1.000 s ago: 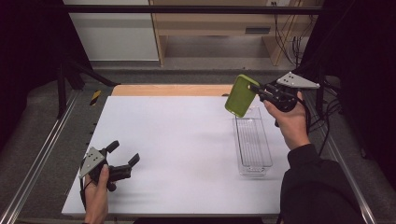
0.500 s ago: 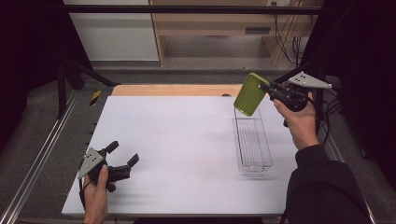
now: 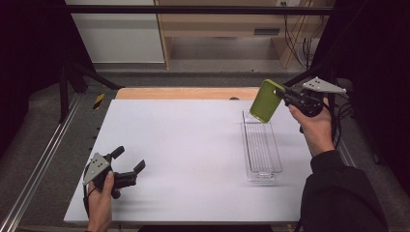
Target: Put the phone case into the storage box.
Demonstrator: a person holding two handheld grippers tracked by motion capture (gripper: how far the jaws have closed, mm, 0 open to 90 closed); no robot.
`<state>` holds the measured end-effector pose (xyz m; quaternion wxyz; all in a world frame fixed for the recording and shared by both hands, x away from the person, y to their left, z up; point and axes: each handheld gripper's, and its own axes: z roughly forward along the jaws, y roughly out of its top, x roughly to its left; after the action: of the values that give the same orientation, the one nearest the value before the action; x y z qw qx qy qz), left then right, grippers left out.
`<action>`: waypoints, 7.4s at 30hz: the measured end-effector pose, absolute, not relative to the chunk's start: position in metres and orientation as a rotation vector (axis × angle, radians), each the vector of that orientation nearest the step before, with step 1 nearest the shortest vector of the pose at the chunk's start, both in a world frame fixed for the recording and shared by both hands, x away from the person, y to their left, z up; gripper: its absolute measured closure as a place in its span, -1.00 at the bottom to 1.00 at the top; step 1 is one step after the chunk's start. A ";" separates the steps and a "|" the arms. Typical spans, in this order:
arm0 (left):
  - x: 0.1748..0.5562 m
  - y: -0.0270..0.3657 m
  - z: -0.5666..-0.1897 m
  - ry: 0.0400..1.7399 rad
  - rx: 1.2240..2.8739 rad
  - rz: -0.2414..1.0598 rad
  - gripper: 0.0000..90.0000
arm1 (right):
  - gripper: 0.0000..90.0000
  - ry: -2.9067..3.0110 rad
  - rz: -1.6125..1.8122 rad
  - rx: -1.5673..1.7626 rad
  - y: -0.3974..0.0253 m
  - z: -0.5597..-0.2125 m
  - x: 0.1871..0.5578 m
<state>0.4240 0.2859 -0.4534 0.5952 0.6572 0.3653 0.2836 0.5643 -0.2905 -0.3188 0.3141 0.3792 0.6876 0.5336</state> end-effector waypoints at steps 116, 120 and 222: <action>0.429 0.290 -0.454 0.814 1.530 0.676 -0.97 | 0.66 1.869 1.171 1.094 -0.254 -0.393 0.616; 0.428 0.290 -0.454 0.811 1.531 0.680 -0.97 | 0.65 1.859 1.170 1.102 -0.253 -0.392 0.616; 0.427 0.286 -0.454 0.808 1.544 0.686 -0.97 | -0.53 1.789 1.148 1.317 -0.251 -0.384 0.624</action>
<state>0.4275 0.2865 -0.4541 0.5924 0.6642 0.3476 0.2952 0.6241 -0.2509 -0.3838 0.3151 0.4998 0.6790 0.4358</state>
